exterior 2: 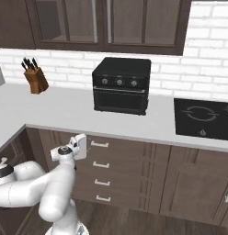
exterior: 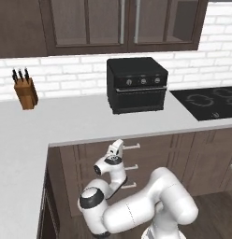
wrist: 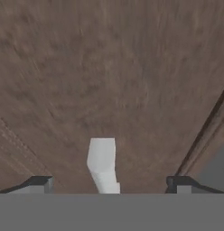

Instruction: Take a straw from the drawer in front and place it inside the glass cup on the dining counter.

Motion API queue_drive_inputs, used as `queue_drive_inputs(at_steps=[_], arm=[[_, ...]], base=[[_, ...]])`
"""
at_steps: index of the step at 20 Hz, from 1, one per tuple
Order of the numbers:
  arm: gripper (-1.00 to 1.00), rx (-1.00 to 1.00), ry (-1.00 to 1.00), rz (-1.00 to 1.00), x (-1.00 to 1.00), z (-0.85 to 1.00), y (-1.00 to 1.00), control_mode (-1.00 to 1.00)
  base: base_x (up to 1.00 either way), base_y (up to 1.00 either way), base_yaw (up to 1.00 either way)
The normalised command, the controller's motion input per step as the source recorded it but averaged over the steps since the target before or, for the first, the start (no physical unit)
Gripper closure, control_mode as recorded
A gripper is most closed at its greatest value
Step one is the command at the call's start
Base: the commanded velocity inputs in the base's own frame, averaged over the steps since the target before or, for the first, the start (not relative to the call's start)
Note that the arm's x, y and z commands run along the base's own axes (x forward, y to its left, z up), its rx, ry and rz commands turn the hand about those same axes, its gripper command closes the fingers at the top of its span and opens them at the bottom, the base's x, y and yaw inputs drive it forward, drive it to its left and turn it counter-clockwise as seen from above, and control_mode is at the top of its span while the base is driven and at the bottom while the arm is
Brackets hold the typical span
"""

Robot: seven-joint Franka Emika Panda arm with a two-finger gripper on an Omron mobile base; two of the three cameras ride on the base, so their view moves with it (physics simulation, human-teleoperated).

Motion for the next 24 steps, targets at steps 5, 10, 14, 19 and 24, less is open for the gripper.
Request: queue_drive_inputs(at_steps=[5,10,14,19,24], arm=[[-1.00,-0.11,0.07,0.00,0.13,-0.50,-0.55,-1.00],[-1.00,-0.03,0.03,-0.06,0.00,-0.40,-0.99,-1.00],[-1.00,0.00,0.03,-0.08,0.04,-0.38,-1.00,-1.00],[-1.00,0.00,0.00,-0.02,0.24,-0.32,-0.39,-1.00],[-1.00,-0.08,0.00,0.00,0.20,-0.32,0.01,-1.00]], base=[[0.00,0.00,0.00],[0.00,0.00,0.00],[0.00,0.00,0.00],[0.00,0.00,0.00],[0.00,0.00,0.00]])
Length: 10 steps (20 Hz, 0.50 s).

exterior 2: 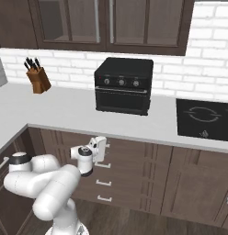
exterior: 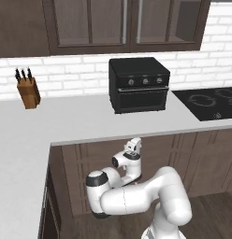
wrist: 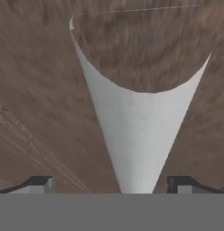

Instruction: Take a straw from the drawer in front and place it inside the glass cup on the dining counter.

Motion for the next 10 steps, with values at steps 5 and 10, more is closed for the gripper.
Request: queue_drive_inputs(at_steps=[5,10], arm=[[-1.00,-0.08,-0.07,0.01,0.00,-0.49,0.32,-1.00],[-1.00,-0.01,-0.24,0.07,0.00,-0.52,0.54,-1.00]], base=[[0.00,0.00,0.00],[0.00,0.00,0.00]])
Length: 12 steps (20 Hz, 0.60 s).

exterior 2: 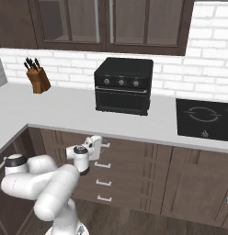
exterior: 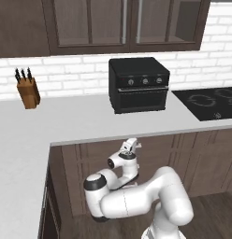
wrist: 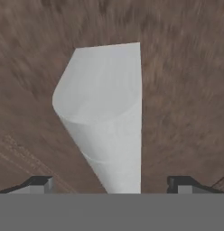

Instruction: Take a straw from the drawer in front and place it inside the glass cup on the dining counter.

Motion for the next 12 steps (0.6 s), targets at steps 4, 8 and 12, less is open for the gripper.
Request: queue_drive_inputs(at_steps=[4,8,12], arm=[[-1.00,-0.05,-0.11,0.04,0.15,-0.59,0.33,-1.00],[-1.00,-0.13,-0.01,0.06,0.49,-0.98,0.03,-1.00],[1.00,-0.11,-0.02,0.06,0.52,-0.99,0.00,-1.00]], base=[[0.00,0.00,0.00],[0.00,0.00,0.00],[0.00,0.00,0.00]])
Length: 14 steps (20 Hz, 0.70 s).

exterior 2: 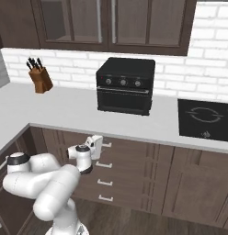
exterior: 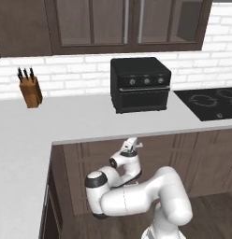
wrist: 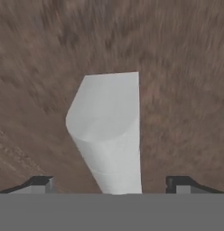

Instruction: Take a straw from the drawer in front and place it inside the glass cup on the dining counter.

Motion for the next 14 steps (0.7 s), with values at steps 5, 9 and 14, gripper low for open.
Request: queue_drive_inputs(at_steps=[5,9,14], arm=[[1.00,-0.04,0.00,0.02,0.13,-0.78,0.00,-1.00],[1.00,0.00,0.00,0.00,-0.12,-0.58,0.00,-1.00],[1.00,0.00,0.00,0.01,-0.35,-0.48,0.05,-1.00]], base=[[0.00,0.00,0.00],[0.00,0.00,0.00],[0.00,0.00,0.00]])
